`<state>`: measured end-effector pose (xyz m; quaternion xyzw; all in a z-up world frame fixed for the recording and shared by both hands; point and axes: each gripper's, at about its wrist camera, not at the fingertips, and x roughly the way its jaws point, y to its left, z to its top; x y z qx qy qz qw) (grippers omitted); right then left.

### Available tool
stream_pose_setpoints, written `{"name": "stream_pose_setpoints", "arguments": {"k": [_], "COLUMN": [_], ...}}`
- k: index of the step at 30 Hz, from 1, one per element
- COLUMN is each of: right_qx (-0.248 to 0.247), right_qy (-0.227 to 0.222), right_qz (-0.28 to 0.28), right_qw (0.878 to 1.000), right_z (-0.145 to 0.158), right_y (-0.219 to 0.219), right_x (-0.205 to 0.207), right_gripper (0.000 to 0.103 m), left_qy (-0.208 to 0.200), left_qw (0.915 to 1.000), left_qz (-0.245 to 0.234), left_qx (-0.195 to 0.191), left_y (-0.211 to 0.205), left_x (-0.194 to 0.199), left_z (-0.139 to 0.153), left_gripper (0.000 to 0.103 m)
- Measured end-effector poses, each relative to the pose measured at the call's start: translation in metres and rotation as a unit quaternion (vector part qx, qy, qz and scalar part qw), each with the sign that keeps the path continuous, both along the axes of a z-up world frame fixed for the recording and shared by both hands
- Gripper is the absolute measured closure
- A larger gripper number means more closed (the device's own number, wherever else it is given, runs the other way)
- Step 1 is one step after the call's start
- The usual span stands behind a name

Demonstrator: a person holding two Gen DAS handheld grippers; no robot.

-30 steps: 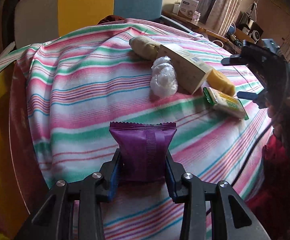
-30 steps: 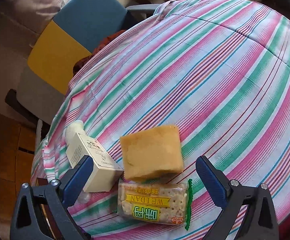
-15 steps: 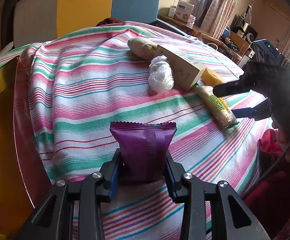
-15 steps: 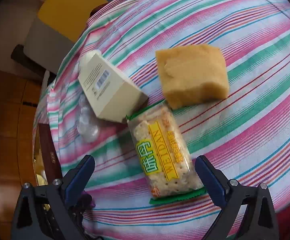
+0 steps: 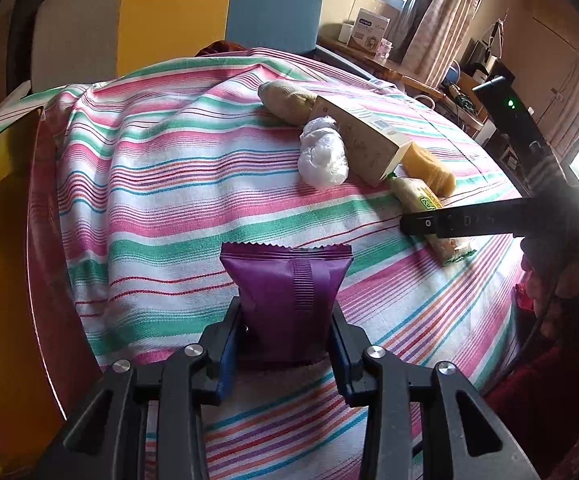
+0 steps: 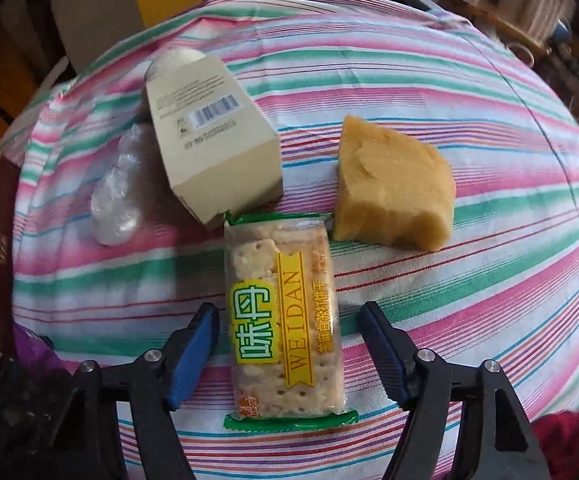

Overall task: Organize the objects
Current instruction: 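Lift the candy with the left gripper while the right gripper grasps the WEIDAN cracker pack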

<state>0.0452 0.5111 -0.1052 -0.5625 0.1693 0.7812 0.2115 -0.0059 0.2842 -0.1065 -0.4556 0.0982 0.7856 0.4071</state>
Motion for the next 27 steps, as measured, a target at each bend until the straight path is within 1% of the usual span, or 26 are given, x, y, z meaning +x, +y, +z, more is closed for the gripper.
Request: {"name": "stream_pose_setpoints", "arguments": {"k": [2,8,13,14,15,16,18,22,23,25,27], "right_qx": [0.004,-0.008,-0.003,-0.001,0.004,0.013,0.018,0.034,0.030,0.021,0.025], "right_qy": [0.006,0.012,0.021,0.021,0.020,0.019,0.020,0.015,0.017,0.020,0.020], "right_qz": [0.016,0.009,0.008,0.007,0.005,0.002,0.007,0.041,0.039,0.035,0.037], "right_qw": [1.000,1.000,1.000,1.000,1.000,1.000,1.000,0.998,0.999,0.999,0.999], "right_z": [0.001,-0.002,-0.004,-0.004,-0.003,-0.002,-0.002,-0.004,-0.006,-0.008,-0.010], "right_y": [-0.005,0.001,0.003,0.003,0.003,0.002,-0.001,-0.005,-0.008,-0.004,-0.001], "right_x": [-0.001,0.002,0.006,0.007,0.008,0.009,0.012,0.014,0.003,0.004,0.003], "right_gripper": [0.043,0.042,0.041,0.043,0.051,0.055,0.055,0.055,0.055,0.055,0.055], "left_qy": [0.004,0.006,0.005,0.005,0.005,0.004,0.005,0.000,-0.002,-0.011,-0.009], "left_qw": [1.0000,1.0000,1.0000,0.9999,0.9999,0.9999,0.9999,0.9999,0.9999,0.9998,0.9997], "left_qz": [0.000,0.002,0.003,0.003,0.003,0.004,0.003,0.003,0.002,-0.002,-0.007], "left_qx": [0.002,0.005,0.008,0.008,0.009,0.010,0.010,0.010,0.010,0.014,0.020], "left_y": [-0.001,-0.002,-0.002,-0.002,-0.002,-0.003,-0.003,-0.004,-0.005,-0.007,-0.010], "left_x": [0.001,0.001,0.001,0.001,0.001,0.001,0.002,0.001,0.001,0.002,0.006], "left_z": [0.000,0.000,0.000,0.000,0.000,0.000,0.000,0.002,0.003,0.006,0.011], "left_gripper": [0.064,0.064,0.064,0.064,0.064,0.064,0.064,0.065,0.065,0.066,0.066]}}
